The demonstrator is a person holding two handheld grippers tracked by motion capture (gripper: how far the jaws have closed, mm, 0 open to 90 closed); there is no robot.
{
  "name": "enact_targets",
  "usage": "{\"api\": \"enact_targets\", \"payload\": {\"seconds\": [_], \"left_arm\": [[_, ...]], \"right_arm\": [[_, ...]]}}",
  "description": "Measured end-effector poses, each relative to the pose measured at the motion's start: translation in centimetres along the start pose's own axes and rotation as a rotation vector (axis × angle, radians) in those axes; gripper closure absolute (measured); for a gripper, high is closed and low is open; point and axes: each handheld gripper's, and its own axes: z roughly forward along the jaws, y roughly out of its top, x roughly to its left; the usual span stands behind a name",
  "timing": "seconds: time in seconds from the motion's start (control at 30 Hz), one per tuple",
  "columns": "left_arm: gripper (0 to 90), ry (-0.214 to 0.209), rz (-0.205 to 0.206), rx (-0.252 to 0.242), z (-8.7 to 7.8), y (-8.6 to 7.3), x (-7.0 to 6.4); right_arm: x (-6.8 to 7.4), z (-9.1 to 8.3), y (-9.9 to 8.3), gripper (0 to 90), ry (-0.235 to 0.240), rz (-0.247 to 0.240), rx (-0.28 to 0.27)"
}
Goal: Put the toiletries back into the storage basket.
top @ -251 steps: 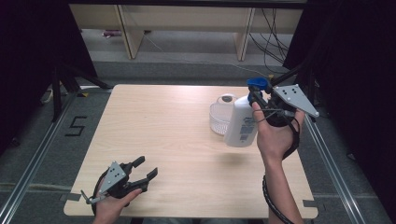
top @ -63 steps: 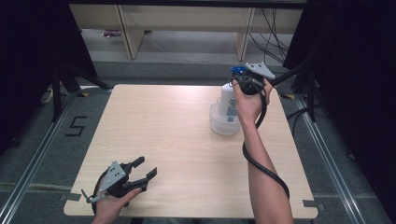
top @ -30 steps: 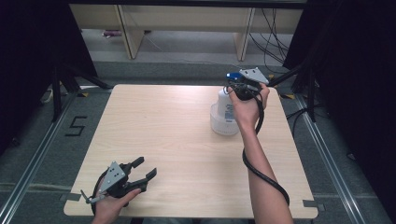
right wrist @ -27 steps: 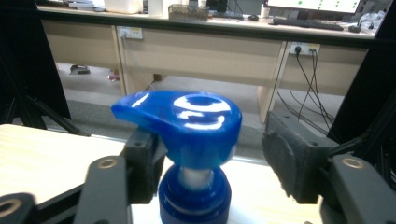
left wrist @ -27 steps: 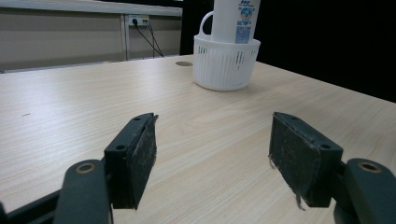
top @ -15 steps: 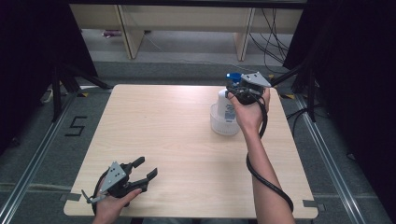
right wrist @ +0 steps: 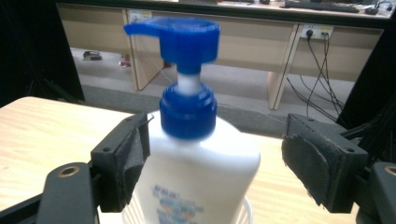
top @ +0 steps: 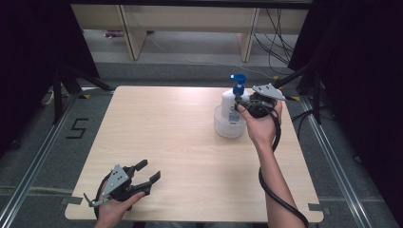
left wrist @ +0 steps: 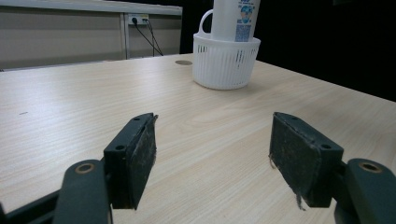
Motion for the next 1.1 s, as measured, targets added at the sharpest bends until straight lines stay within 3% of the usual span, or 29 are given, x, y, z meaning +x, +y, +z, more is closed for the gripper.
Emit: {"api": "enact_targets", "payload": {"seconds": [0.13, 0.27, 0.57, 0.8, 0.83, 0.87, 1.03, 1.1], "left_arm": [[31.1, -0.01, -0.013, -0.009, 0.2, -0.2, -0.2], [31.1, -0.001, 0.006, 0.012, 0.2, -0.1, -0.2], [31.1, -0.011, -0.006, 0.0, 0.3, -0.3, -0.4], [31.1, 0.002, 0.0, 0.014, 0.2, -0.3, -0.3], [31.1, 0.003, 0.002, 0.012, 0.2, -0.3, -0.2], [31.1, 0.006, 0.004, 0.013, 0.2, -0.3, -0.2], [31.1, -0.001, -0.005, -0.006, 0.3, -0.3, -0.1], [31.1, 0.014, 0.003, 0.016, 0.1, -0.2, -0.1]], "right_arm": [[-0.4, -1.0, -0.9, 27.4, 0.016, -0.01, -0.017], [-0.7, -2.1, -1.6, 28.9, 0.027, -0.025, -0.027], [-1.5, -4.4, -3.6, 33.4, 0.068, 0.006, -0.007], [-2.3, -6.3, -6.3, 41.1, 0.072, -0.008, 0.018], [-2.2, -6.6, -6.7, 41.6, 0.077, 0.02, 0.025], [-2.5, -6.8, -7.2, 41.6, 0.075, -0.002, 0.028], [-3.1, -7.3, -9.5, 41.5, 0.069, 0.007, 0.047], [-3.4, -7.3, -10.5, 41.6, 0.082, 0.032, 0.065]]}}
